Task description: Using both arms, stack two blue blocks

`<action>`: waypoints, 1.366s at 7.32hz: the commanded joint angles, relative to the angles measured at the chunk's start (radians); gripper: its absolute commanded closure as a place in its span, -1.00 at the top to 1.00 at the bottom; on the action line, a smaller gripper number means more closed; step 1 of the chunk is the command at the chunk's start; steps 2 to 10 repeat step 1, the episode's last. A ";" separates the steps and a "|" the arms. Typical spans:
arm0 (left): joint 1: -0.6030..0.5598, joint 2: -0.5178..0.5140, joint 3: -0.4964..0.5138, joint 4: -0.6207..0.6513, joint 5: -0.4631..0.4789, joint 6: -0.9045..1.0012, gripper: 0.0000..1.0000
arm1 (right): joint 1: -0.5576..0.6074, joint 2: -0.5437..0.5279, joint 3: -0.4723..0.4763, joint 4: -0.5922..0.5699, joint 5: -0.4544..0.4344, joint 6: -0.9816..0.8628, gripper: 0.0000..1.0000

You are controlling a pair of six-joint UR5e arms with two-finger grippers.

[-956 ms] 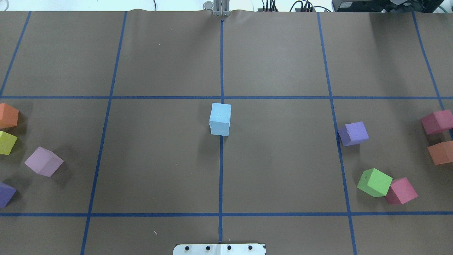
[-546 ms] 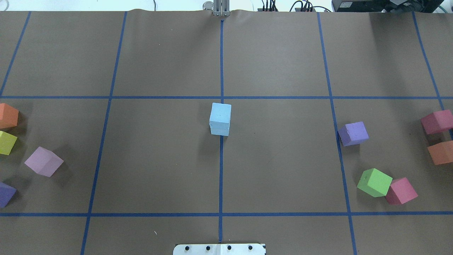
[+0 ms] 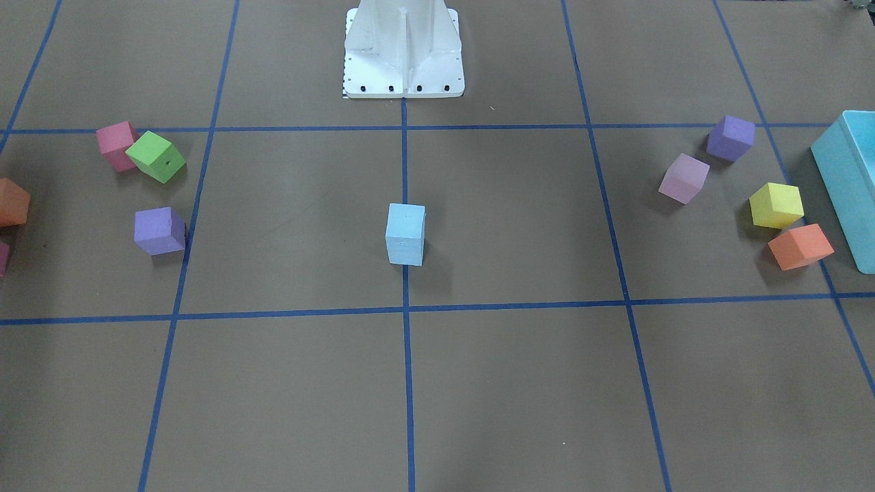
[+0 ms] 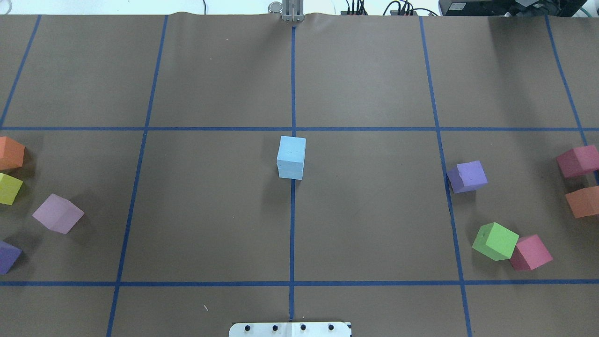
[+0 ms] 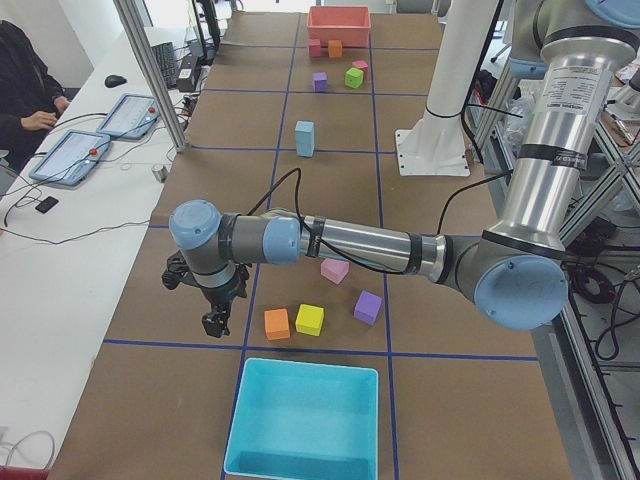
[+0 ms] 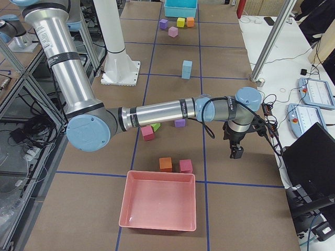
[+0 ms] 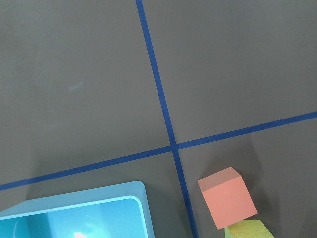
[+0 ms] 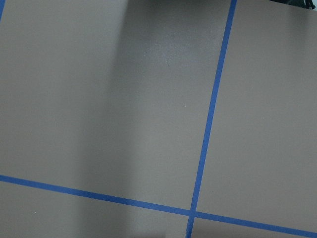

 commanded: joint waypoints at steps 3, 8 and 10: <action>-0.001 -0.001 0.002 0.000 0.000 0.001 0.95 | 0.000 0.000 0.004 0.000 0.000 0.000 1.00; -0.001 -0.001 0.002 0.000 0.000 0.001 0.95 | 0.000 0.000 0.004 0.000 0.000 0.000 1.00; -0.001 -0.001 0.002 0.000 0.000 0.001 0.95 | 0.000 0.000 0.004 0.000 0.000 0.000 1.00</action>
